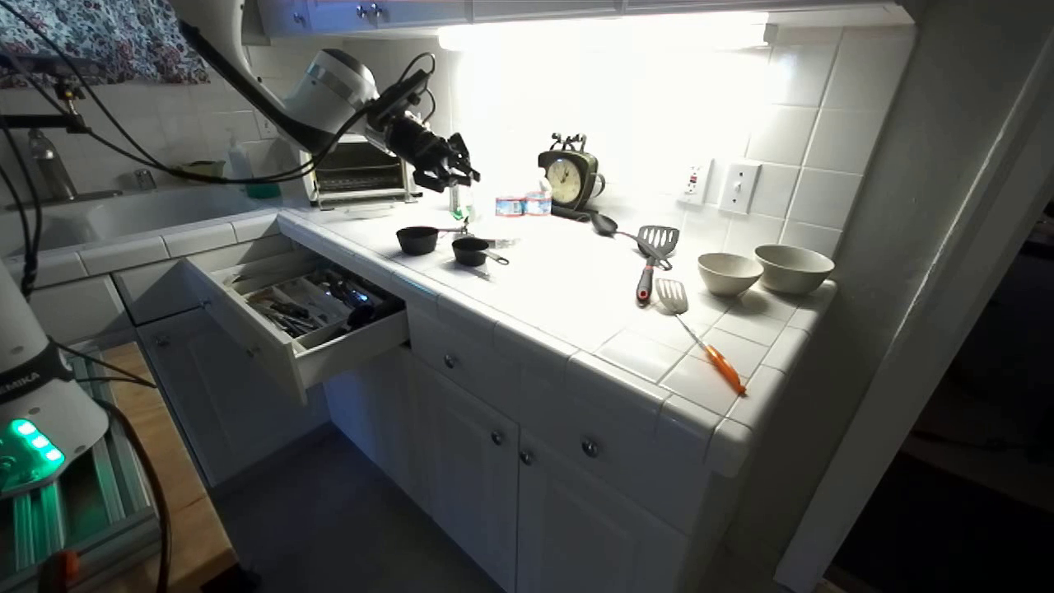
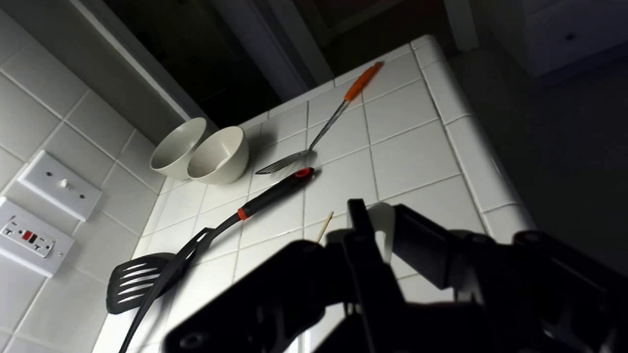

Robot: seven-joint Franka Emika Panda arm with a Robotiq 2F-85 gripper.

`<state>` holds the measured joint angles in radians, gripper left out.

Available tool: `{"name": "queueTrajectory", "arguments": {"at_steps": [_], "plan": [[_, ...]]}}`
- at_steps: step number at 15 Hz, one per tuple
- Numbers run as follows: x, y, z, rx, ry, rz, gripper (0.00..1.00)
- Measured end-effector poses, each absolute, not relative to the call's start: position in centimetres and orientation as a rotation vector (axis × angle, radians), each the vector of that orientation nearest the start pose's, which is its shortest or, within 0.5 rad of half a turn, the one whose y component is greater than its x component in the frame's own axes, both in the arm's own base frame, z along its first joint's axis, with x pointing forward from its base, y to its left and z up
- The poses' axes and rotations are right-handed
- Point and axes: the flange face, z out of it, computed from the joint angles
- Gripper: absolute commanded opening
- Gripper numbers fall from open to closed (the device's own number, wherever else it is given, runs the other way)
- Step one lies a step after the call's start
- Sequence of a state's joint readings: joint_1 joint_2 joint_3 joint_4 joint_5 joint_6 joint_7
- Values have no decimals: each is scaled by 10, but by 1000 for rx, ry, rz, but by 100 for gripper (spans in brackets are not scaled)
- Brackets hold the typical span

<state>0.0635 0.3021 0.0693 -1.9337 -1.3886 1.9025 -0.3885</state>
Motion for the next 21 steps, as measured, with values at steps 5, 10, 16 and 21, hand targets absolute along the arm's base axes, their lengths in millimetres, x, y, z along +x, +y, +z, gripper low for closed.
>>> {"name": "queueTrajectory", "arguments": {"at_steps": [5, 10, 16, 21], "plan": [[611, -20, 361, 1836, 1132, -417, 4], [609, -45, 359, 2083, 1077, -364, 4], [605, -69, 355, 2287, 1029, -338, 4], [604, -86, 353, 2381, 1095, -313, 4]]}}
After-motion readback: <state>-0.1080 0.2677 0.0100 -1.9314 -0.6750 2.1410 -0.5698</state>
